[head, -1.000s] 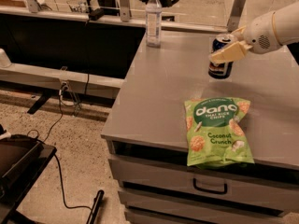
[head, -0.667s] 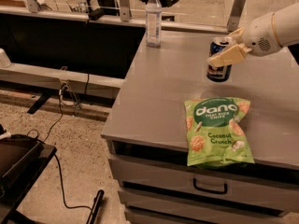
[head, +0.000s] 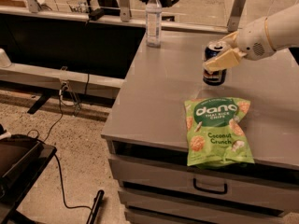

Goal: Move pepsi can near green rice chip bag

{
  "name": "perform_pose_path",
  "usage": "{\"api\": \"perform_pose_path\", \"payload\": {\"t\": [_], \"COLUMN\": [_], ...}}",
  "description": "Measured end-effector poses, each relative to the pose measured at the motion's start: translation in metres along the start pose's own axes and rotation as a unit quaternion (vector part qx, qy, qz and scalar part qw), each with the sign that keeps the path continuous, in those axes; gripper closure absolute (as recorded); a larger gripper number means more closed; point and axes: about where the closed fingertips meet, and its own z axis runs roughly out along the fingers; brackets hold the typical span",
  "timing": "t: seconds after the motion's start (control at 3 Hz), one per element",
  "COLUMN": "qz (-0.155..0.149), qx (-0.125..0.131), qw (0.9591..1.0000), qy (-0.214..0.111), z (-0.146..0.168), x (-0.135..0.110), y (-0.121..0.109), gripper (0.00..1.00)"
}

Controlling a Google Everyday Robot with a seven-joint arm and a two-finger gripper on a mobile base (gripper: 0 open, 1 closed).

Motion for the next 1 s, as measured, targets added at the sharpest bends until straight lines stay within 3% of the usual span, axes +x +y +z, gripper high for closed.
{"api": "perform_pose_path", "payload": {"t": [0.33,0.67,1.0], "qz": [-0.004,-0.002,-0.001], "qx": [-0.013,-0.043,-0.07], "qw": [0.9999,0.9987,0.9953], "qy": [-0.007,-0.026,-0.067], "z": [0.004,0.005,0.008], "x": [-0.002,-0.003,-0.009], "y": [0.006,0.022,0.034], "gripper": [1.0,1.0,1.0]}}
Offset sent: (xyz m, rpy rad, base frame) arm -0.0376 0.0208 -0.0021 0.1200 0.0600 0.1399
